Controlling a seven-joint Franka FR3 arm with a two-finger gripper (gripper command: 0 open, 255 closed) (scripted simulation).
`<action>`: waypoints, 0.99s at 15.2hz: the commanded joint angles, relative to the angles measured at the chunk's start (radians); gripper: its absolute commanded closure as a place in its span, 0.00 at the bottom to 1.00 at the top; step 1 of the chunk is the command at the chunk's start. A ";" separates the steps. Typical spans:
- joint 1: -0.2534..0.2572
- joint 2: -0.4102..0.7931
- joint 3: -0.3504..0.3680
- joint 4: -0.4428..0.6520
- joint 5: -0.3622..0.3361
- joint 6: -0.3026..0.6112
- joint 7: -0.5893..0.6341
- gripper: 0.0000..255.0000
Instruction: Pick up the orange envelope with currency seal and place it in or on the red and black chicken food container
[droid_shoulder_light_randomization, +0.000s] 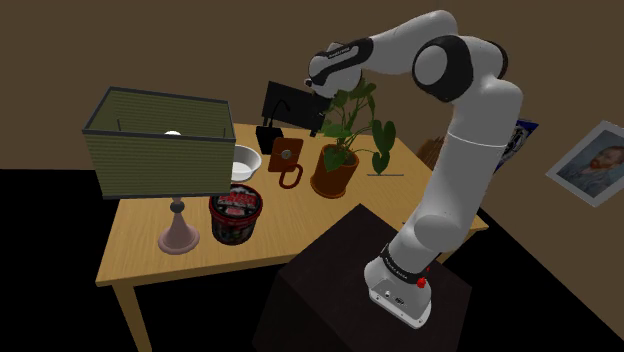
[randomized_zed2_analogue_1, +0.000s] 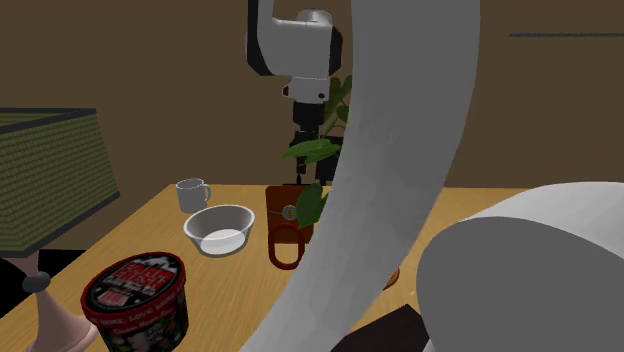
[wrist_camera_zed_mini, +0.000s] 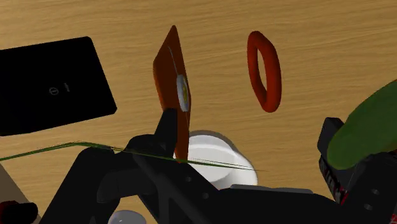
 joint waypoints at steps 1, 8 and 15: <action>-0.021 0.097 0.016 0.069 0.030 0.013 -0.069 0.00; -0.083 0.338 0.073 0.284 0.061 0.017 -0.206 0.00; -0.091 0.387 0.088 0.269 0.082 0.080 -0.219 0.00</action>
